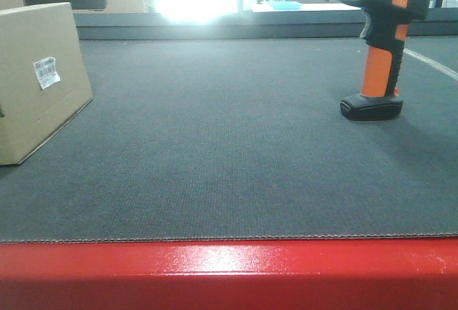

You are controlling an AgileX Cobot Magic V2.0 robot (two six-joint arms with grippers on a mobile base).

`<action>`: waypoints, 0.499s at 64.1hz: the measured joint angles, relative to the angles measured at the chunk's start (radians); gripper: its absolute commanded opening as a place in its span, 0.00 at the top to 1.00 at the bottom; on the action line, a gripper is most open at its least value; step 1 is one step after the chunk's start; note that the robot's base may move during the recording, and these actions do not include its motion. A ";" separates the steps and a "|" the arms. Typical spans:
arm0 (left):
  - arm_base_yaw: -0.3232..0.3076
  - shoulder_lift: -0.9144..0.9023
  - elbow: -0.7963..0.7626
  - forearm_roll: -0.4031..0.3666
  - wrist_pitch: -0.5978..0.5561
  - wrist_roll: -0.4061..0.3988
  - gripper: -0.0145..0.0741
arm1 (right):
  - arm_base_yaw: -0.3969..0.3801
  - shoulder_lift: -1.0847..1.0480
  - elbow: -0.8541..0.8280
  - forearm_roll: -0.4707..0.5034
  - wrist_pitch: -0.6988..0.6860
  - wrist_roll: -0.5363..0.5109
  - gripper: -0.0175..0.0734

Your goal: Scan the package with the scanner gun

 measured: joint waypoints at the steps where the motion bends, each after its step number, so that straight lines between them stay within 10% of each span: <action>1: 0.000 -0.014 0.017 0.002 -0.018 0.000 0.96 | 0.000 -0.008 0.012 0.000 -0.003 0.000 0.98; 32: 0.000 -0.486 0.561 0.008 -0.505 0.000 0.96 | 0.000 -0.421 0.145 0.000 0.059 0.000 0.98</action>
